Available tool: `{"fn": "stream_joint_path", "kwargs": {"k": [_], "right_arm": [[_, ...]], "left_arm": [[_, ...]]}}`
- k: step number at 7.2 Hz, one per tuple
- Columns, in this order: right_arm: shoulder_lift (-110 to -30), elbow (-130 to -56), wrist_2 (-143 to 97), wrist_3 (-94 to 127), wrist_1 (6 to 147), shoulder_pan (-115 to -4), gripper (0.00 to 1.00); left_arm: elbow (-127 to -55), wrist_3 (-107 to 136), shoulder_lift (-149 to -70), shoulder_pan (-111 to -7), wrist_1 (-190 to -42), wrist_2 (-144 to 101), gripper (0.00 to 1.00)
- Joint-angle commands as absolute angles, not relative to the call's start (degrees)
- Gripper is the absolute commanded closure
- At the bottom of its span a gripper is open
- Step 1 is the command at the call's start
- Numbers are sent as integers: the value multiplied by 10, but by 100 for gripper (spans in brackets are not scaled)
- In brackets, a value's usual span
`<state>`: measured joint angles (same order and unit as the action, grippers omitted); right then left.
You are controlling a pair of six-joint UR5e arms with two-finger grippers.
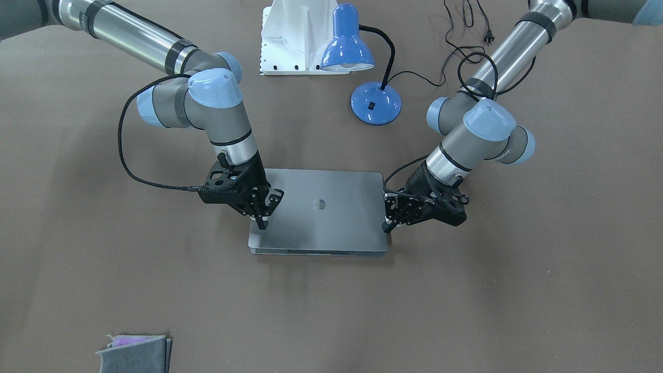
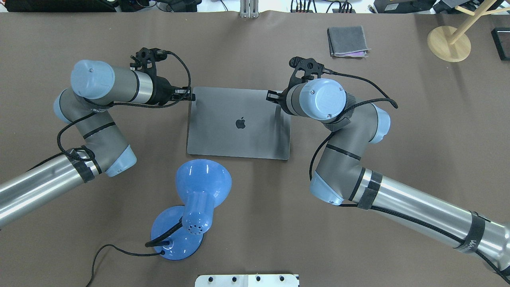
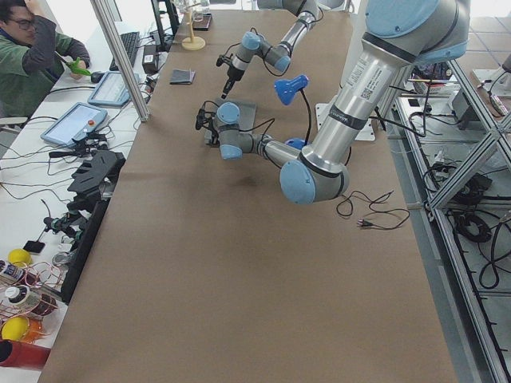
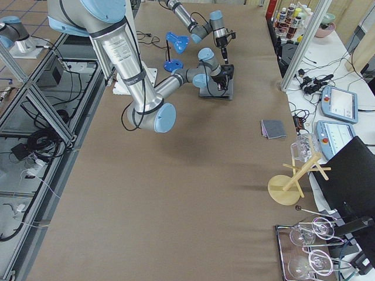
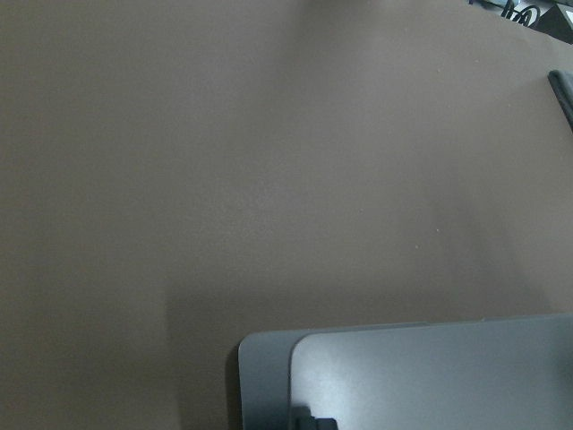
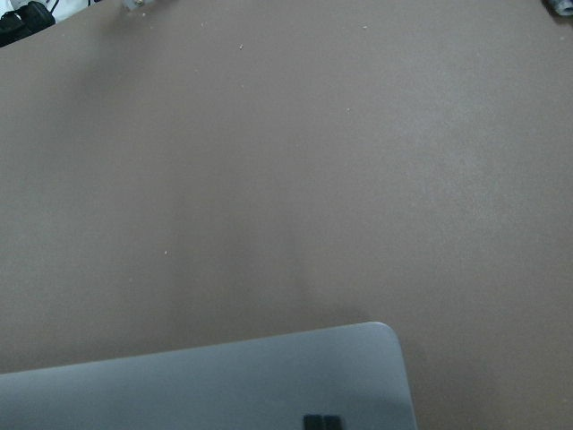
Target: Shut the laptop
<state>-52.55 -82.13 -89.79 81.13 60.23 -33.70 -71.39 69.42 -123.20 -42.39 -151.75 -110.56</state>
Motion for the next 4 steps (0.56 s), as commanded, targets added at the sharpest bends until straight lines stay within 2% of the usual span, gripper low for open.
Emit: {"fn": "stream_joint_path", "kwargs": {"k": [1, 2, 3, 4], "right_arm": [[-526, -824, -901, 803, 598, -337, 100], [-528, -839, -906, 802, 595, -338, 100], [-534, -848, -905, 802, 601, -338, 1], [-556, -878, -944, 798, 621, -352, 0]], "left_arm": [[-727, 694, -1230, -424, -1516, -1108, 100], [-735, 694, -1229, -424, -1514, -1113, 91], [-750, 694, -1220, -425, -1507, -1104, 3], [-784, 693, -1195, -427, -1493, -1105, 1]]}}
